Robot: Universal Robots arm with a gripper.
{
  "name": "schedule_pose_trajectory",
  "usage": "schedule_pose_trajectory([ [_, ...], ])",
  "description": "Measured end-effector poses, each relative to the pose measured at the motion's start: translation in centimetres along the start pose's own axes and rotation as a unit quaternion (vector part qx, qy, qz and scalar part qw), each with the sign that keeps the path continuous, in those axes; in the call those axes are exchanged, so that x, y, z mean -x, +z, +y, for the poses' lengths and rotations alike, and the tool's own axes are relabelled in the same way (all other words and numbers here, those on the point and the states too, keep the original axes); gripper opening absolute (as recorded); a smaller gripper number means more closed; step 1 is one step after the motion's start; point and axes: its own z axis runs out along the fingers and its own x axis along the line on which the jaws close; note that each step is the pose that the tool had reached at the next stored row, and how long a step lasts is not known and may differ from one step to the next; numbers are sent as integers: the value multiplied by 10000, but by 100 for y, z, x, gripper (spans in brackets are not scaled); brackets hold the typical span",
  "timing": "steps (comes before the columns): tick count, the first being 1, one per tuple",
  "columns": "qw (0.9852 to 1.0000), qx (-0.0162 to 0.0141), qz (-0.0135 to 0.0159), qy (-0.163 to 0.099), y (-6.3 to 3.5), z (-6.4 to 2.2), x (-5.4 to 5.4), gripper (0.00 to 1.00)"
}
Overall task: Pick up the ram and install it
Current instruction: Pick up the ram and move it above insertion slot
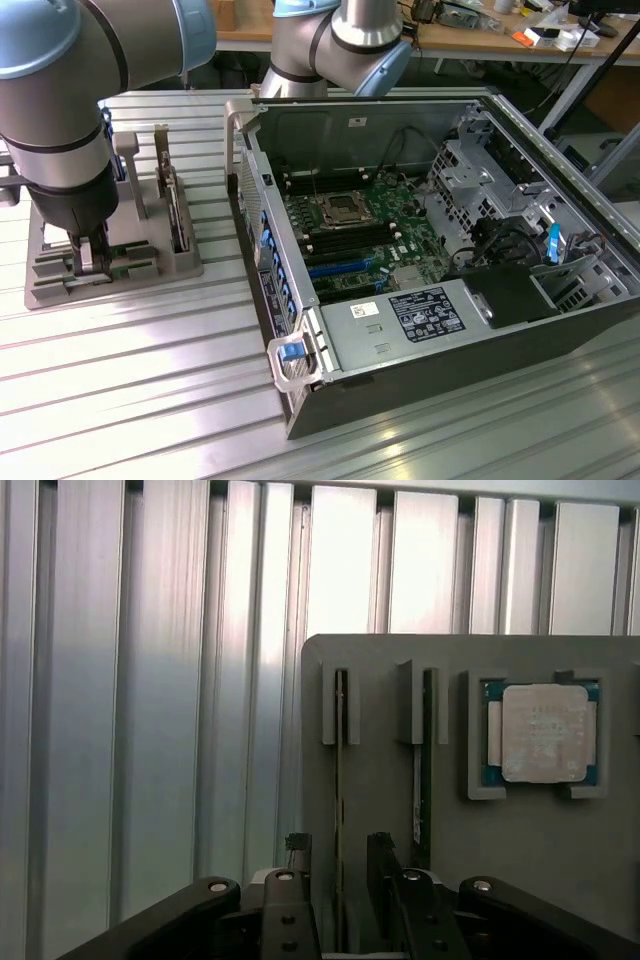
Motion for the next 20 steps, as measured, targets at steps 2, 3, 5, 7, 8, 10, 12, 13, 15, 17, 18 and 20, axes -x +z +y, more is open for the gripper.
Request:
schedule_pose_trajectory([
  [2,10000,0,0,0,20,6,0,36],
  [3,10000,0,0,0,21,6,0,36],
  [5,10000,0,0,0,21,7,0,36],
  [7,10000,0,0,0,22,7,0,35],
  [8,10000,0,0,0,22,7,0,22],
  [10,10000,0,0,0,22,7,0,12],
  [12,10000,0,0,0,22,7,0,12],
  [13,10000,0,0,0,22,7,0,12],
  [15,10000,0,0,0,22,7,0,12],
  [17,10000,0,1,0,22,7,0,12],
  [18,10000,-1,2,0,22,7,0,12],
  [20,10000,0,2,0,21,7,0,12],
])
